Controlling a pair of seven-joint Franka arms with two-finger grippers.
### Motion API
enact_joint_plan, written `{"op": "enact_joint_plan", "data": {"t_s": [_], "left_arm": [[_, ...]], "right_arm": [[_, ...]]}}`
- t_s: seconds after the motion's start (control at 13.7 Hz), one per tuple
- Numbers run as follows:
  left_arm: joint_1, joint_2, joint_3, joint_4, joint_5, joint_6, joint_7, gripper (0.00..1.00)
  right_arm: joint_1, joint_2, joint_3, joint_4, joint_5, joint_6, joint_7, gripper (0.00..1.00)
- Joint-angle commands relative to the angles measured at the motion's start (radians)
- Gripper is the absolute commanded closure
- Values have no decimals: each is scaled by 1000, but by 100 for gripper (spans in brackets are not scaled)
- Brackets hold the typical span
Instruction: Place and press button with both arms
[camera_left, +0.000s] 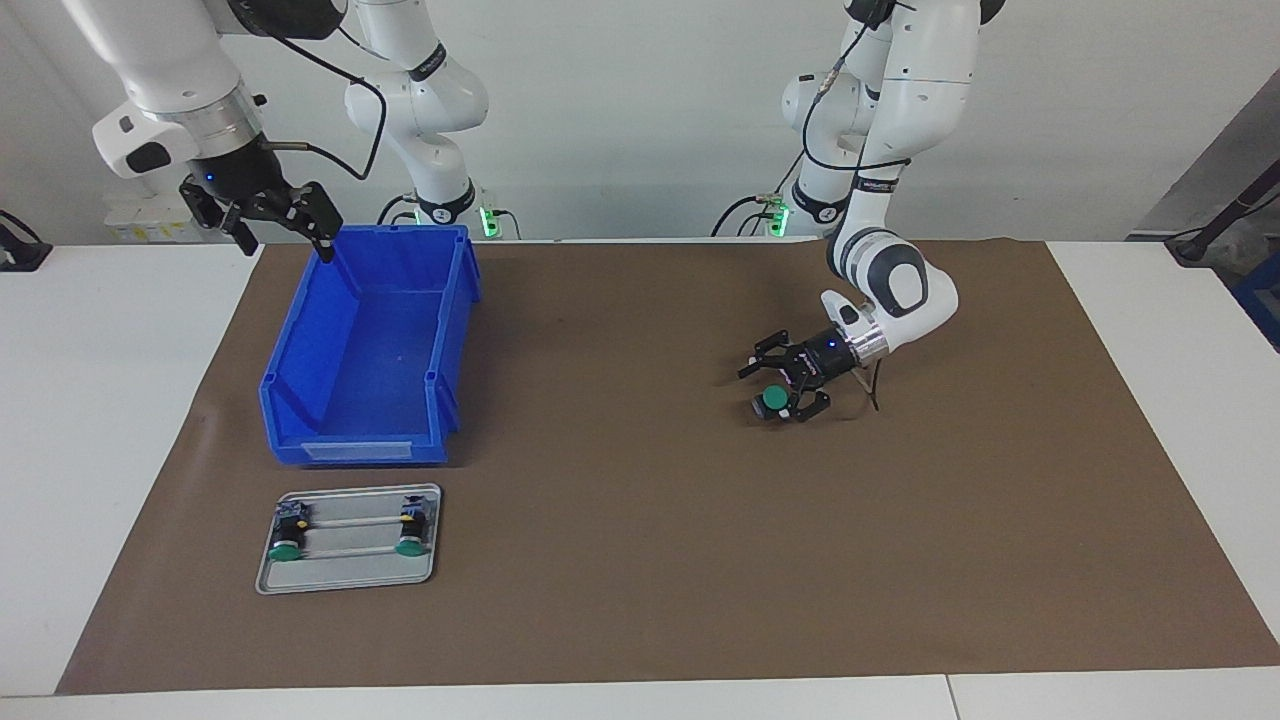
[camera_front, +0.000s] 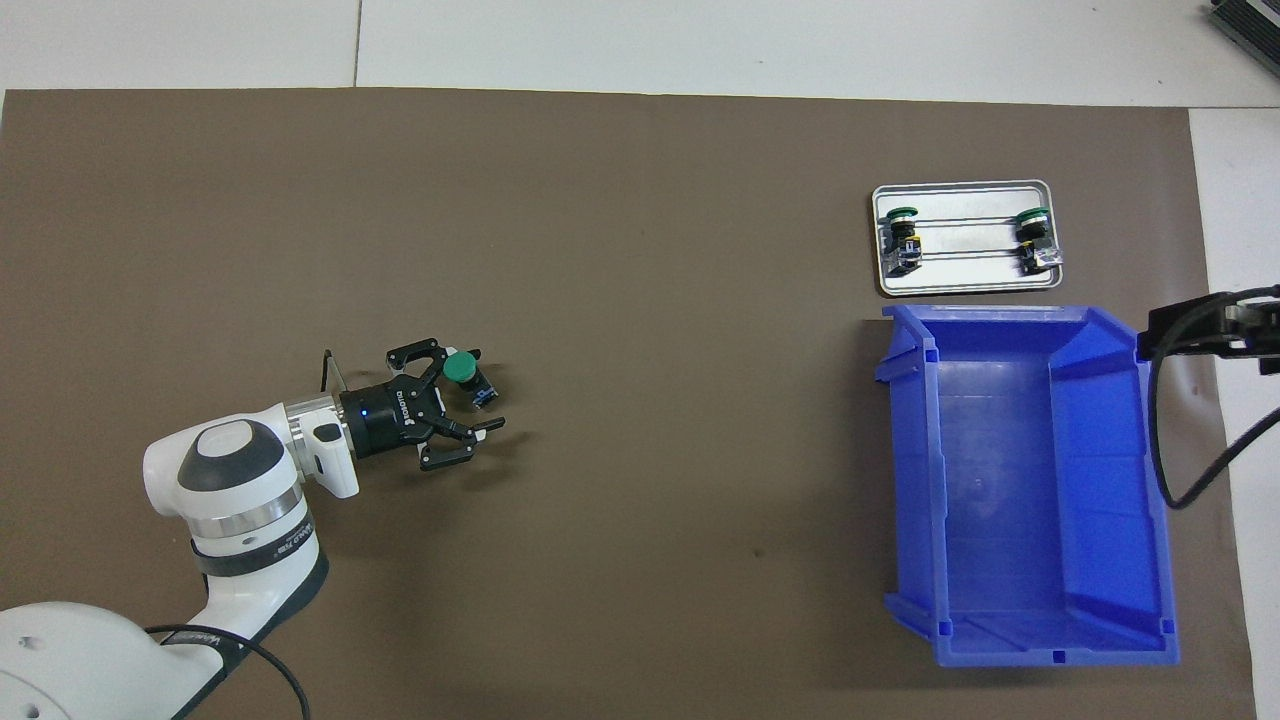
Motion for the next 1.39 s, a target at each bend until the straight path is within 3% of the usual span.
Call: {"op": "enact_joint_plan", "data": {"t_s": [0.0, 0.44, 0.73, 1.31], "left_arm": [[1, -9, -1, -29, -13, 11, 28, 5], [4, -10, 0, -29, -12, 0, 26, 4], [20, -19, 2, -58, 4, -7, 25, 4], [222, -27, 3, -44, 307, -90, 8, 4]], "right_arm": [[-9, -18, 3, -23, -4, 11, 12, 0], [2, -14, 1, -20, -2, 22, 12, 0], [45, -12, -42, -17, -2, 25, 12, 0], [40, -12, -43, -15, 9, 28, 12, 0]]}}
